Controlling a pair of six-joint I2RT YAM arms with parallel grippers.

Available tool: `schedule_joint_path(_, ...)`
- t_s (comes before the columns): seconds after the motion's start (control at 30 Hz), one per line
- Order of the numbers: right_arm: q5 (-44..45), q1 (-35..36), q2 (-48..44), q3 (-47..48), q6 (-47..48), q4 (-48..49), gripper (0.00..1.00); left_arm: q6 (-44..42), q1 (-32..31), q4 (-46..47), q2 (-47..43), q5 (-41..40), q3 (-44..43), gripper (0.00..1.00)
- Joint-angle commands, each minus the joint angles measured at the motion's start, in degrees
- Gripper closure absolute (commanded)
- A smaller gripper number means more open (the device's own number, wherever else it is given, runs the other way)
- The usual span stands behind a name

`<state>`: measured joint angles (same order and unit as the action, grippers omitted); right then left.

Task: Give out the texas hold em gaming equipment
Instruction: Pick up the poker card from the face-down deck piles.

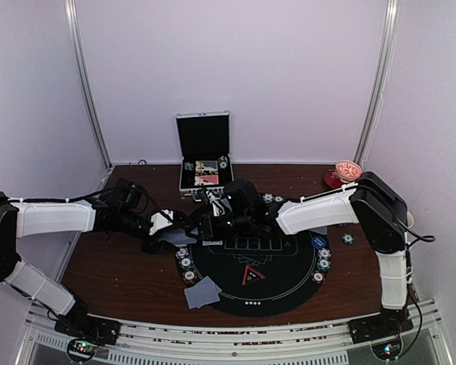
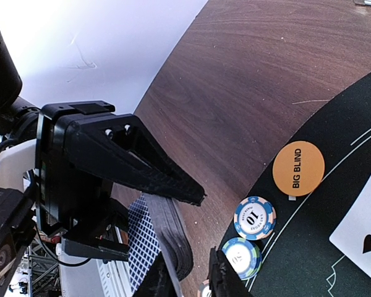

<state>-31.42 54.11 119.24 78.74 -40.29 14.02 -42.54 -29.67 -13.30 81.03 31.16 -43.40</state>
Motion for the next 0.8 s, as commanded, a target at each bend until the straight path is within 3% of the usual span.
schedule_joint_path(0.0,2.5,-0.7,-1.7,-1.2,0.5,-3.3,0.80,-0.1,0.2,1.3,-0.1,1.4,-0.2,0.44)
schedule_joint_path(0.23,2.7,-0.5,-2.5,-1.9,0.7,-3.5,1.00,0.0,0.3,1.3,0.0,1.3,-0.3,0.44)
schedule_joint_path(0.53,4.5,-0.9,-6.4,-3.9,3.5,-6.3,1.00,0.1,0.3,1.3,0.2,1.2,-0.3,0.44)
schedule_joint_path(0.67,11.3,-2.3,-10.1,-3.8,8.8,-12.9,1.00,0.2,0.4,1.6,0.2,1.0,-0.3,0.44)
schedule_joint_path(0.77,23.5,-3.2,-13.1,-2.1,16.1,-21.1,1.00,0.7,0.7,2.1,0.9,0.9,-0.5,0.44)
